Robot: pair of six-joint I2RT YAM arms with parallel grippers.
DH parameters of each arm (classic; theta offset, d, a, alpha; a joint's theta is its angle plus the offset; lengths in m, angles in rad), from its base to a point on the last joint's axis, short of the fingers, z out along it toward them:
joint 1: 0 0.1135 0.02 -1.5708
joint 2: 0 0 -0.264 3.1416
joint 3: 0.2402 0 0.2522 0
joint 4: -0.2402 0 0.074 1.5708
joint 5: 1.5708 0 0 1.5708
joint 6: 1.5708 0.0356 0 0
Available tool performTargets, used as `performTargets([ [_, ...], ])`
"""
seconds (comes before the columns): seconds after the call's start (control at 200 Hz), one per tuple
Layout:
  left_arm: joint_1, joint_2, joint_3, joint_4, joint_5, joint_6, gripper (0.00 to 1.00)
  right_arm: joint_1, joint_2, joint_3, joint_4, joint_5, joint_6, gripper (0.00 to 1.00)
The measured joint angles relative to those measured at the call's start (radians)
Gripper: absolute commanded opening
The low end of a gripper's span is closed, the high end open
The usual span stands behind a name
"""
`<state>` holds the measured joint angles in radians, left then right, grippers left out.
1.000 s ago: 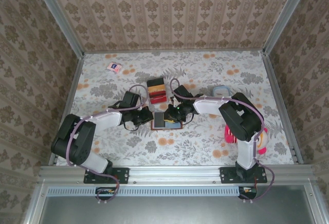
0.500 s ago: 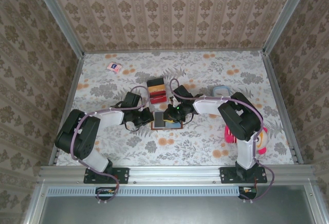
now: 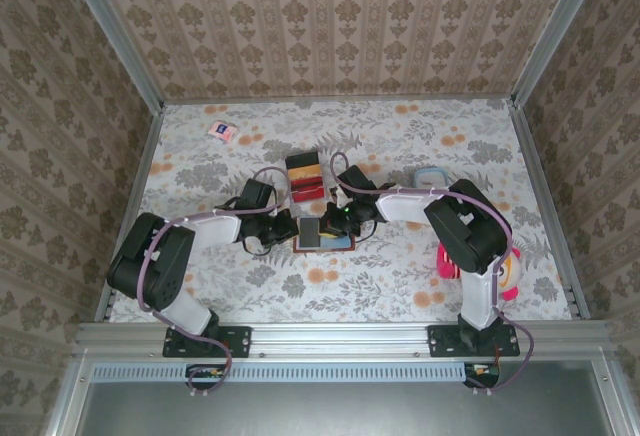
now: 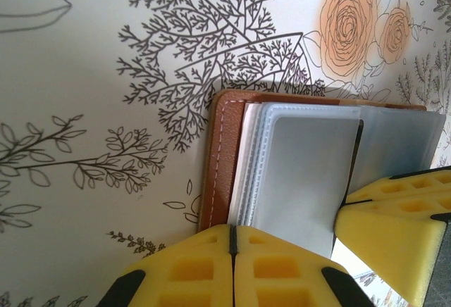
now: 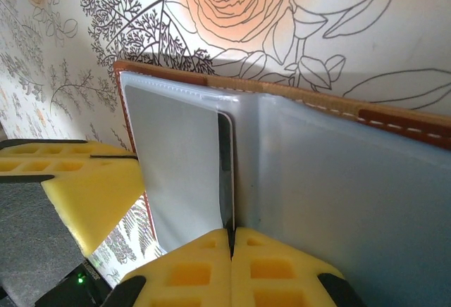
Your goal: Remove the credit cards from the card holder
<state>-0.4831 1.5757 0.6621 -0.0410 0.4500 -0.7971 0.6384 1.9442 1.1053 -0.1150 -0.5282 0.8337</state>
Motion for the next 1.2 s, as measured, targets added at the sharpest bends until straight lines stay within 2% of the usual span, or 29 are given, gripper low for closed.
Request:
performTargets([
  [0.675,0.007,0.000,0.000,0.000,0.003,0.005,0.05,-0.021,-0.029,-0.003,-0.095,0.045,-0.087,0.05],
  [1.2,-0.003,-0.076,0.000,0.015,0.017,0.004,0.05,-0.021,-0.038,-0.003,-0.102,0.052,-0.097,0.11],
])
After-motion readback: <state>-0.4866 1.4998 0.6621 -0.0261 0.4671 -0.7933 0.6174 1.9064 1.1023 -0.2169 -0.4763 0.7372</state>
